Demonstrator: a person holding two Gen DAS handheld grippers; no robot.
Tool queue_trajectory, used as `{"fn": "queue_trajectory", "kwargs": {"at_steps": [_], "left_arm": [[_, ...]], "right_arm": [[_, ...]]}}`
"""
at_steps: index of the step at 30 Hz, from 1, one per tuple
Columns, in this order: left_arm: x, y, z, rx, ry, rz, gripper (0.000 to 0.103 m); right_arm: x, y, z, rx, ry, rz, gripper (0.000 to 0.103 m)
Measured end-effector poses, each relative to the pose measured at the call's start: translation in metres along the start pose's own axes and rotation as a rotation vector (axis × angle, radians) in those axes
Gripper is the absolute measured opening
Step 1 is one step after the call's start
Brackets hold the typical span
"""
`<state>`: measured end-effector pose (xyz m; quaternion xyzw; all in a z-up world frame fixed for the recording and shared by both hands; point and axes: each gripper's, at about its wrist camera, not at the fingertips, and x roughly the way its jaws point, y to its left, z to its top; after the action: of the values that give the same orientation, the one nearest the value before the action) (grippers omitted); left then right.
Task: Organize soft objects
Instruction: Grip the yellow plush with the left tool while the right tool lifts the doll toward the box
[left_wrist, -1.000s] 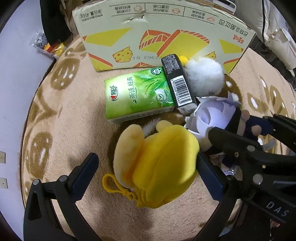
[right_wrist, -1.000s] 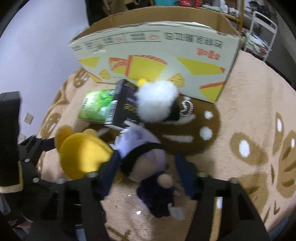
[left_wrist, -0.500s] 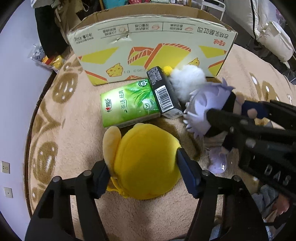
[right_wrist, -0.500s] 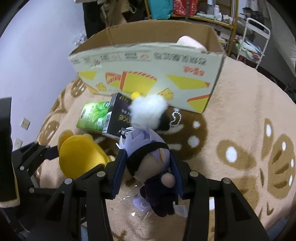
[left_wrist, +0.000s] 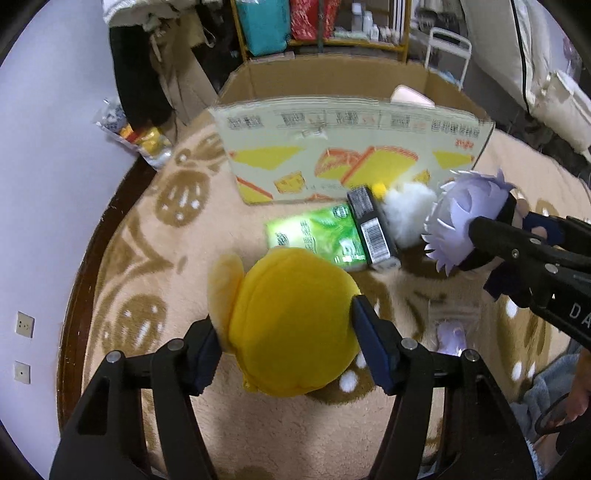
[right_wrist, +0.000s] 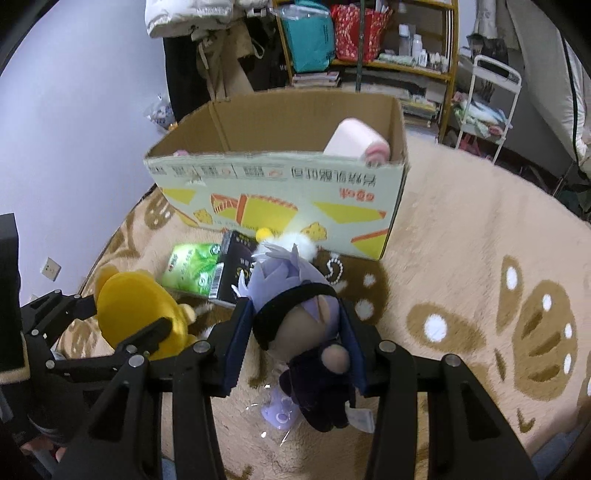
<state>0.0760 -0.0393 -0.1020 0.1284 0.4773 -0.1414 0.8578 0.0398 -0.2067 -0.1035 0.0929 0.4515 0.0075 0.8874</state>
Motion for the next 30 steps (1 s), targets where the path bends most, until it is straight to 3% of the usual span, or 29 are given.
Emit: {"fn": "queue_trajectory", "kwargs": {"at_steps": [4, 8, 15, 23, 30], "left_arm": [[-0.023, 0.003, 0.003, -0.009, -0.134, 0.065, 0.063], [-0.045, 0.007, 0.007, -0.026, -0.238, 0.084, 0.063], [-0.069, 0.009, 0.02, -0.023, -0.361, 0.104, 0.063], [-0.101, 0.028, 0.049, -0.051, -0.41, 0.155, 0.063], [-0.118, 0.034, 0.087, -0.051, -0.481, 0.133, 0.063]], "right_arm": [[-0.018, 0.005, 0.003, -0.014, -0.107, -0.007, 0.049], [-0.04, 0.008, 0.007, -0.012, -0.207, -0.019, 0.049], [-0.07, 0.013, 0.019, -0.061, -0.35, -0.07, 0.049], [-0.092, 0.003, 0.045, -0.014, -0.384, -0.053, 0.049], [-0.1, -0.001, 0.076, -0.014, -0.401, -0.023, 0.049]]}}
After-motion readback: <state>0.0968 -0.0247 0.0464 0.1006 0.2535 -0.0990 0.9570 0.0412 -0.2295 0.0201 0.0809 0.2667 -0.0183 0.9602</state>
